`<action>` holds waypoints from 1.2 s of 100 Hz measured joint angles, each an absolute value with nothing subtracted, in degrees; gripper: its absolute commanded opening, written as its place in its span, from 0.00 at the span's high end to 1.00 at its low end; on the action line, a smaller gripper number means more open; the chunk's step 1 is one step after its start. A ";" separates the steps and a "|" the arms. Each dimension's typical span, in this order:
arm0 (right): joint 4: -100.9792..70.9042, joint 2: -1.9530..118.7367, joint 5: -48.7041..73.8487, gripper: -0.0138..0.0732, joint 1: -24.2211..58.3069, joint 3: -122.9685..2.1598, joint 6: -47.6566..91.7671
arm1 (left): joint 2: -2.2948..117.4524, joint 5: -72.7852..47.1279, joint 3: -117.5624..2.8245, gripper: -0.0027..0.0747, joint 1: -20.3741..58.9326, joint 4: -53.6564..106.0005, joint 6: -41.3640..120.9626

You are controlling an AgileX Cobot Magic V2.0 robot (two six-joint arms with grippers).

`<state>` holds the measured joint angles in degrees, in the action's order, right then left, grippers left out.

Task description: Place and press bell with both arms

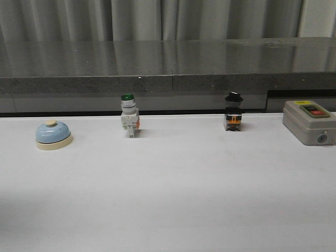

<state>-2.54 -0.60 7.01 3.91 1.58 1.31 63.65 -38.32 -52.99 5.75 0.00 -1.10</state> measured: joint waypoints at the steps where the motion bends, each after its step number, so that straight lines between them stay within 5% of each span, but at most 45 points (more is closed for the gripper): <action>1: -2.54 -0.60 7.01 0.91 3.91 1.58 1.31 | 63.98 -38.32 -53.25 0.13 6.12 0.00 -1.01; 66: -2.54 -0.60 7.01 0.91 3.91 1.58 1.31 | 102.26 -36.81 -78.50 0.13 10.68 0.00 -0.88; 120: -2.54 -0.60 7.01 0.91 3.91 1.58 1.31 | 116.33 -35.25 -80.63 0.13 10.68 0.32 -0.84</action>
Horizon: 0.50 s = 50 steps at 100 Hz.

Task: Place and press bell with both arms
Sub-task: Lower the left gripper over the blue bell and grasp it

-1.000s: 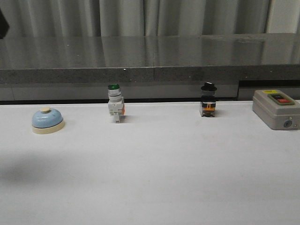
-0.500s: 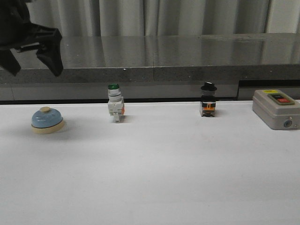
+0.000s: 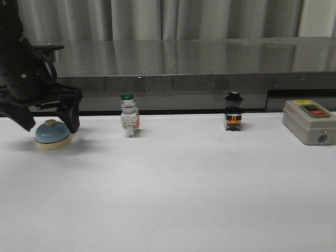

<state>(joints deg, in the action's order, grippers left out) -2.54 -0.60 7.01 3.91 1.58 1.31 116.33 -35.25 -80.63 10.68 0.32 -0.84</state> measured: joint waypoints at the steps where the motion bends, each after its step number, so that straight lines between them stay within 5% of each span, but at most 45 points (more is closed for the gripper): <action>1: -2.54 -0.60 7.01 0.91 3.91 1.58 1.31 | 116.43 -35.25 -80.63 0.13 10.68 0.32 -0.84; 27: -2.54 -0.60 7.01 0.91 3.91 1.58 1.31 | 118.00 -34.69 -80.63 0.23 10.68 0.44 -0.84; 50: -2.54 -0.60 7.01 0.91 3.91 1.58 1.31 | 118.74 -34.48 -80.77 0.60 10.68 0.44 -0.84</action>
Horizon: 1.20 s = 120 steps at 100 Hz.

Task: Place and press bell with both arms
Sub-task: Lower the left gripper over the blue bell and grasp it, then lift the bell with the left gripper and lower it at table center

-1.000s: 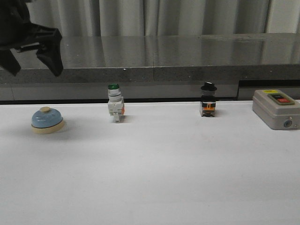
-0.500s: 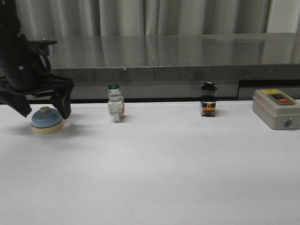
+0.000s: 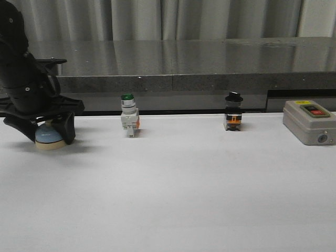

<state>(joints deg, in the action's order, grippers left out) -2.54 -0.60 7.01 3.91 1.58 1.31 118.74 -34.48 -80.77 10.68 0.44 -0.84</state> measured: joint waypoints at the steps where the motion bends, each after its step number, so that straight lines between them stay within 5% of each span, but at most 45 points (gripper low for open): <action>1: -2.54 -0.60 7.01 0.91 3.91 1.58 1.31 | 118.74 -34.48 -80.77 0.61 10.68 0.44 -0.84; 30: -2.54 -0.60 7.01 0.91 3.91 1.58 1.31 | 116.91 -35.32 -80.77 0.67 10.68 0.54 -0.84; 59: -2.54 -0.60 7.01 0.91 3.91 1.58 1.31 | 102.22 -37.08 -80.77 0.67 12.62 0.54 -0.75; 82: -2.54 -0.60 7.01 0.91 3.91 1.58 1.31 | 94.89 -38.13 -80.77 0.67 20.56 0.54 -0.75; 120: -2.54 -0.60 7.01 0.91 3.91 1.58 1.31 | 101.61 -32.87 -80.77 0.67 36.04 0.74 -0.75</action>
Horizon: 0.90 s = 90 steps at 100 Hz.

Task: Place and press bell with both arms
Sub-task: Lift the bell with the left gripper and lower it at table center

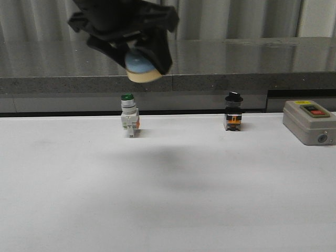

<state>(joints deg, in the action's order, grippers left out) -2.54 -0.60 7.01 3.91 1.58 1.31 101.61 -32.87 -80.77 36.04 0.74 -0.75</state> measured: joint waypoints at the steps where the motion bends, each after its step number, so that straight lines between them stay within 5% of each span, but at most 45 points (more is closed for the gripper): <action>1: -2.54 -0.60 7.01 0.91 3.91 1.58 1.31 | 101.84 -32.69 -80.77 0.67 36.28 0.74 -0.75; 64: -2.54 -0.60 7.01 0.91 3.91 1.58 1.31 | 117.70 -30.66 -80.77 0.64 43.19 0.88 -0.75; 72: -2.54 -0.60 7.01 0.91 3.91 1.58 1.31 | 117.70 -30.68 -80.77 0.54 43.19 0.88 -0.75; 90: -2.54 -0.60 7.01 0.91 3.91 1.58 1.31 | 117.70 -30.68 -80.77 0.13 43.28 0.88 -0.75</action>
<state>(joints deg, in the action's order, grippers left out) -2.54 -0.60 7.01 3.91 1.58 1.31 117.70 -30.68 -80.77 43.28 0.88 -0.75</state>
